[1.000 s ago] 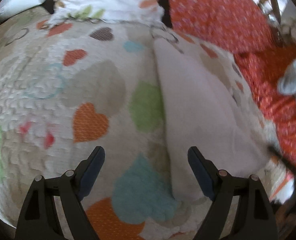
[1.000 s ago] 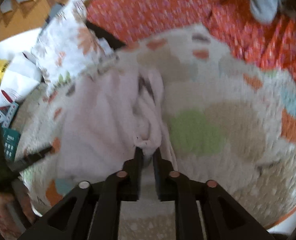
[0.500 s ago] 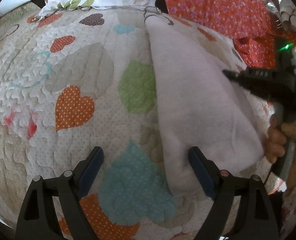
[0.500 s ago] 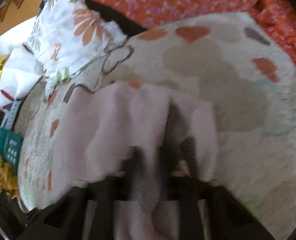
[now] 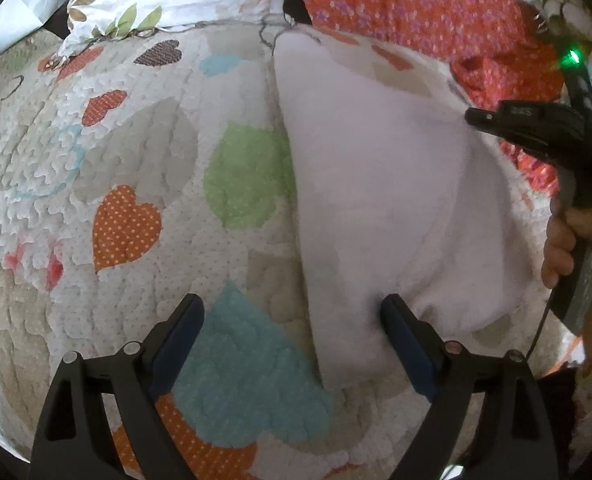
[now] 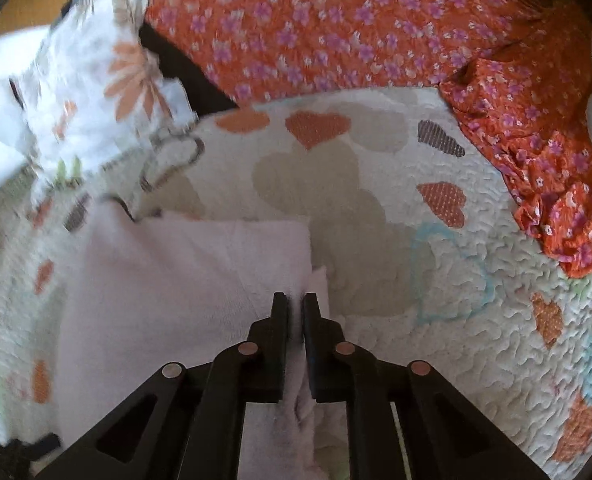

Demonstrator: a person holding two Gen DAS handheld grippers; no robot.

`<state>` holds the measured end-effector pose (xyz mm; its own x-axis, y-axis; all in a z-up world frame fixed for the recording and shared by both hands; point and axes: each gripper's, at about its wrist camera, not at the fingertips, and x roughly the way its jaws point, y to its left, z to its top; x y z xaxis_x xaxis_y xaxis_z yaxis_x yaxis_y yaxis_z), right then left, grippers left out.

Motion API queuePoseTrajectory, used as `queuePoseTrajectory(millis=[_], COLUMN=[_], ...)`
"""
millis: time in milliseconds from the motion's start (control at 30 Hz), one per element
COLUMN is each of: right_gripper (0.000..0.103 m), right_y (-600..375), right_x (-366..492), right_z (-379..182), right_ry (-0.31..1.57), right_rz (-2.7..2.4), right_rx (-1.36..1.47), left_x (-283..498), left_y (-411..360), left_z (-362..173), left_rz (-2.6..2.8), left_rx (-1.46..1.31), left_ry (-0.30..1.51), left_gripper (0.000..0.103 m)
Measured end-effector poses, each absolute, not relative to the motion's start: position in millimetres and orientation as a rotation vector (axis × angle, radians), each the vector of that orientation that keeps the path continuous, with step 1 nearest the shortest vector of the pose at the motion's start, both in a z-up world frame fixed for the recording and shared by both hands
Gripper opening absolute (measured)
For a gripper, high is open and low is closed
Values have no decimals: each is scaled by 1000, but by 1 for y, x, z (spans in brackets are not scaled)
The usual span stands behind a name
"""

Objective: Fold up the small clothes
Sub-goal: 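Lift the gripped shirt edge with the right tool and fold it over the other half, then open the right tool to release the folded half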

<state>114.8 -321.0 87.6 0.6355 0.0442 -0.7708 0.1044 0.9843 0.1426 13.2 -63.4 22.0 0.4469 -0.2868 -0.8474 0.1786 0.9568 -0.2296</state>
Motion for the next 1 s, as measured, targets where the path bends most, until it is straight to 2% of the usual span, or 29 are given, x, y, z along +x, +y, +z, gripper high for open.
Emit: queuePoseTrajectory(millis=[100,233,333,367,433,500,733,800,867,933,1000], right_gripper=[9,9,9,5,4,13,15,24,51,64,69], right_y=[-330,-328,-325,-329,-338,-342,-340,-338,-342,-348,-356], right_x=[99,90,88,88,85,77,65,65,65,67,71], right_z=[104,83,59,55,57,66,86,86,85,84,78], right_ry=[825,955,1095,1111,1102,1064,970,967,952,931,931], right_rz=[40,288,149,88,11,-74,21,29,50,63,65], right_rx=[278,501,385,340,295,239,323,328,374,422,471], left_x=[5,2,3,3,3,3,1,1,0,4,18], left_y=[-57,-57,-54,-51,-47,-46,-70,-67,-57,-47,-38], left_z=[36,41,37,36,34,34,6,13,26,35,37], left_rz=[-290,-284,-255,-244,-235,-232,-277,-289,-301,-308,-319], left_rx=[-120,-120,-117,-122,-134,-134,-37,-41,-99,-168,-249], left_ry=[1001,975,997,1004,1009,1005,1097,1080,1028,998,1003], left_gripper=[89,89,89,89,89,89,90,90,90,90,91])
